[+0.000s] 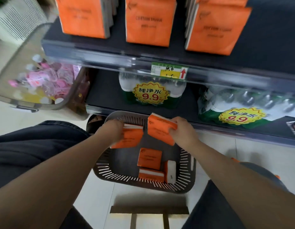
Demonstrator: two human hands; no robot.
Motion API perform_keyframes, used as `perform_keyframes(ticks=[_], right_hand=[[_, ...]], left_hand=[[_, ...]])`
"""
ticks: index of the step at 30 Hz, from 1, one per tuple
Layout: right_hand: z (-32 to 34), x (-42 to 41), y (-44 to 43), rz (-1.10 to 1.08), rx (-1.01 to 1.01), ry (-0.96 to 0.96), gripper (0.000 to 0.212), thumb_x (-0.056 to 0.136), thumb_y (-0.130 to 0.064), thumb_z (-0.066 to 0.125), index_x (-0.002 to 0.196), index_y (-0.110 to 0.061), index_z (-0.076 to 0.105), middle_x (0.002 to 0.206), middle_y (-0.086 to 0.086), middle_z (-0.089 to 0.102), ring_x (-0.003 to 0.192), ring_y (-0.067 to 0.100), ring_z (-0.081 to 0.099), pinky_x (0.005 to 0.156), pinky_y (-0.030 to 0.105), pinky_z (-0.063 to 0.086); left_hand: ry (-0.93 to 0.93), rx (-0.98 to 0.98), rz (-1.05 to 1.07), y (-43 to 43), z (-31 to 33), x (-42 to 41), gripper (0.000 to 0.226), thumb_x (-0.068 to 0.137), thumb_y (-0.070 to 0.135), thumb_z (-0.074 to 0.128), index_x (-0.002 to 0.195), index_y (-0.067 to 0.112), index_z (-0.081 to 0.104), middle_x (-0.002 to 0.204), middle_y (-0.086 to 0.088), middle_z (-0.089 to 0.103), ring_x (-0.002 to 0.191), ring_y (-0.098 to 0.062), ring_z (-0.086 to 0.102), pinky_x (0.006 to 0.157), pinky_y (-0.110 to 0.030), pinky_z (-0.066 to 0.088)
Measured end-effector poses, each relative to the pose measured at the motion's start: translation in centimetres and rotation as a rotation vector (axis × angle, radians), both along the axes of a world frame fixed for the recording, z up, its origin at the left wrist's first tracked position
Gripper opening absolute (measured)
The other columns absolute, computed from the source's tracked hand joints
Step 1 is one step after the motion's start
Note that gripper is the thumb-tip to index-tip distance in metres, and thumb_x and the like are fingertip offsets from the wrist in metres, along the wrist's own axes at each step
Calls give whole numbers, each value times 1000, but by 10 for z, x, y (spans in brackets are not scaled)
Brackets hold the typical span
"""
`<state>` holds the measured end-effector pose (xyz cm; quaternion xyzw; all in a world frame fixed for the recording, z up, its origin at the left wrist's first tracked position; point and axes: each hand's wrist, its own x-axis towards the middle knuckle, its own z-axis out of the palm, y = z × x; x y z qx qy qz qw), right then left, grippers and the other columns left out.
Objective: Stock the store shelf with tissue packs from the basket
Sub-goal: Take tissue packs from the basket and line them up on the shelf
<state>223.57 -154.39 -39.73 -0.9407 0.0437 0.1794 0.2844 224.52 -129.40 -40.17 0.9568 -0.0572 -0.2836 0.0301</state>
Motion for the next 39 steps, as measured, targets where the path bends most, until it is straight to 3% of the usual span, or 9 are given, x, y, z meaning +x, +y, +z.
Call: perform_keyframes(ticks=[3,6,10,20,24,28,30,36,39], right_hand=[[23,1,0,2,47,-18,33,88,-18,56,120,-9,55,119,11,59,106,26,57,86,33,46],[48,1,0,21,104,-45,29,89,-17,56,117,-10,56,115,9,60,101,21,58,77,28,43],[78,-2,0,32,168,-83,21,91,-20,56,111,-14,57,108,2,60,92,13,55,72,25,41],[136,-13,-3,71,350,-52,23,95,-25,55,116,-15,56,107,-5,60,94,9,59,69,16,45],[153,-17,-5,86,426,-33,22,94,-24,57,115,-18,58,110,-3,63,102,12,60,86,27,49],[168,-21,-7,117,504,-18,20,95,-23,55,114,-19,59,110,-3,64,105,14,60,95,32,48],[176,-22,-9,126,529,-18,22,96,-23,55,117,-18,58,116,-1,63,108,15,59,97,32,46],[192,-22,-18,98,605,-70,21,96,-22,55,116,-19,58,111,-2,64,104,14,61,91,28,49],[193,-21,-25,43,595,-115,33,93,-23,59,126,-18,53,117,0,58,107,15,58,91,30,50]], left_hand=[[-19,-27,16,2,25,2,35,90,23,56,122,8,58,118,-13,64,108,-27,61,80,-27,43],[-52,-59,8,6,46,2,38,89,24,59,124,9,58,122,-15,59,112,-29,57,88,-31,43],[-89,-143,74,13,70,0,39,88,24,61,123,7,59,121,-14,54,112,-29,54,88,-30,42],[-152,-438,323,18,125,0,34,91,23,58,124,13,59,119,-7,61,105,-21,56,87,-31,44],[-155,-676,447,13,146,1,37,92,24,60,128,17,54,116,-2,59,100,-17,55,84,-29,41],[-126,-927,532,2,164,0,36,94,24,60,129,17,52,118,-9,61,106,-26,62,91,-41,51],[-117,-1038,571,-6,172,0,31,94,24,60,124,20,55,117,-12,64,103,-26,66,86,-41,55],[-48,-1251,575,-30,190,4,20,95,21,57,110,29,66,92,-2,74,85,-19,69,76,-35,52],[3,-1303,555,-46,195,6,21,98,20,50,105,27,69,76,3,71,78,-16,65,75,-34,48]])
